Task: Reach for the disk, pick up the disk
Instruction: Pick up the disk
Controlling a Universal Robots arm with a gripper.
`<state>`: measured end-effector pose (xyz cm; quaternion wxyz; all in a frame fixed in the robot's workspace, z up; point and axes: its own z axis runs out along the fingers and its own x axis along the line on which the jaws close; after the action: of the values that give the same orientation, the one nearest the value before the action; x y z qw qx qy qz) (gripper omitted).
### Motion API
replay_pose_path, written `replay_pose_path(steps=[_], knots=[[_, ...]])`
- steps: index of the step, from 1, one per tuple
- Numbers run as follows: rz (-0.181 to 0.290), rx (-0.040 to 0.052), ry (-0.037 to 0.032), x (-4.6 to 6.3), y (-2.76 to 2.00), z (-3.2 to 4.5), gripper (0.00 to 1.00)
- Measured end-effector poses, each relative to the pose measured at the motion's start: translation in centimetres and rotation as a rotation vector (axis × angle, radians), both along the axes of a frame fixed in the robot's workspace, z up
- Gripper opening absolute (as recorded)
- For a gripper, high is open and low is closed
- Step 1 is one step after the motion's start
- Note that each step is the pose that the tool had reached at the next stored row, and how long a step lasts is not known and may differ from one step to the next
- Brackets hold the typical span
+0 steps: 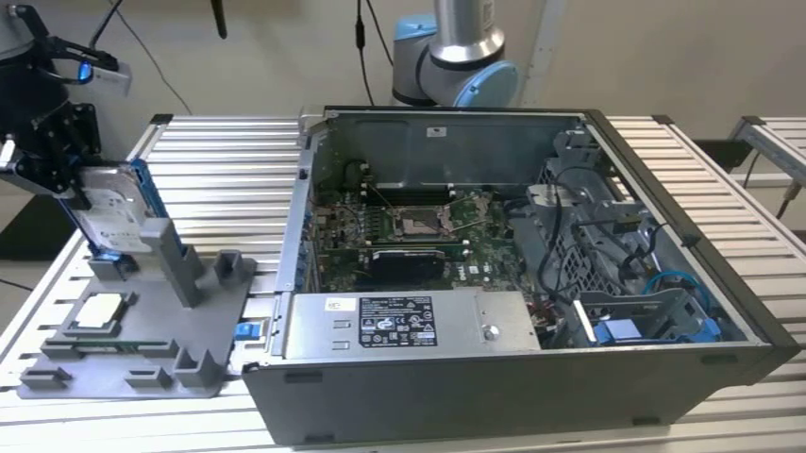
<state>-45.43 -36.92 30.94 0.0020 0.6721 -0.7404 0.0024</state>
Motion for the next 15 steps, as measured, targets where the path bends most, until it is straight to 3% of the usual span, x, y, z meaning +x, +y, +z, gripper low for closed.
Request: replay_pose_path(steps=[15], knots=[[0.0,0.0001,-0.0001,0.0,0.0,3.21,0.0]])
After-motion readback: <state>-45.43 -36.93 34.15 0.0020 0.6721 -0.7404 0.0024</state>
